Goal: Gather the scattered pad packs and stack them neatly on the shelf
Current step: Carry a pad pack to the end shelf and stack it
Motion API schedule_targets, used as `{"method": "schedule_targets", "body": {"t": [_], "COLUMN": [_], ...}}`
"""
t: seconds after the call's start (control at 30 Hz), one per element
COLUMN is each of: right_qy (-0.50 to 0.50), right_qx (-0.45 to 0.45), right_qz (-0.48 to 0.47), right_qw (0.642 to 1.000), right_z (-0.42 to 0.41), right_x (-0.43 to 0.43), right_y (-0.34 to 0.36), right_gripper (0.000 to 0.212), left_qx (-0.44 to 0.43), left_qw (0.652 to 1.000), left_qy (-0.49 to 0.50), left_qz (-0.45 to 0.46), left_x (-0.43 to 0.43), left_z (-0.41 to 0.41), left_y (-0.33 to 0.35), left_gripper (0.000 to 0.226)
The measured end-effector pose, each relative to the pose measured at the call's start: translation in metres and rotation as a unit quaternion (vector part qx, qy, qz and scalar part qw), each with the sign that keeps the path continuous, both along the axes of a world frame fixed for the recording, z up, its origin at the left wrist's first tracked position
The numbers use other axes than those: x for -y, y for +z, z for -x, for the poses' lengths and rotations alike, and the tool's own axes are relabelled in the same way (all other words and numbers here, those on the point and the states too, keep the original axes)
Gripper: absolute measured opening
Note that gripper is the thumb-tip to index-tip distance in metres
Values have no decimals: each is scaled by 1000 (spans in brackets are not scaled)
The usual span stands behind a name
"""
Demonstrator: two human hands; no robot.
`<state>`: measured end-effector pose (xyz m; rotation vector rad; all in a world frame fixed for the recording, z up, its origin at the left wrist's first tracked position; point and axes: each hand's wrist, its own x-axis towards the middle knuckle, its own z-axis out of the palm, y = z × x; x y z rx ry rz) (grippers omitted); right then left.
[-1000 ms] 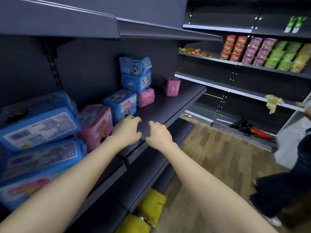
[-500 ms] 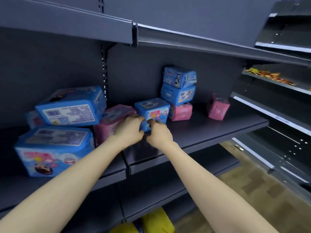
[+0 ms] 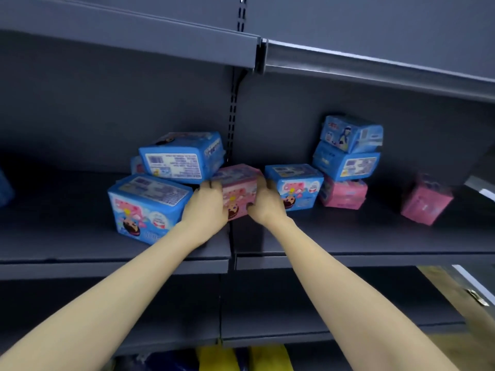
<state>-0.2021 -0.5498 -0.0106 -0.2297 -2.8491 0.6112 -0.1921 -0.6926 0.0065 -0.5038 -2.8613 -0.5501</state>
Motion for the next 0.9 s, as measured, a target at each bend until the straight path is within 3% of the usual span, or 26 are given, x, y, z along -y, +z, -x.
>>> {"method": "schedule_targets", "body": {"t": [0.27,0.4,0.63,0.9], "right_qy": [18,8,-21,-66], "right_qx": [21,23,-62,-127], "right_qz": [53,68,217,216], "right_qw": [998,997,974,966], "right_z": [15,20,9,-19], "right_x": [-1,1,6,6], "right_y": [1,-4,-7,4], "right_gripper": [88,85,73,56], "left_qx": [5,50,28,10], "left_qw": [1000,999,998,996], "left_qy": [30,13,15,6], "left_qz": [8,-5,-48,-91], "left_x": [7,4,-2,0], "left_z": [0,7,6,3], "left_y": [1,-6,-13,-16], "left_gripper": [34,40,40,54]}}
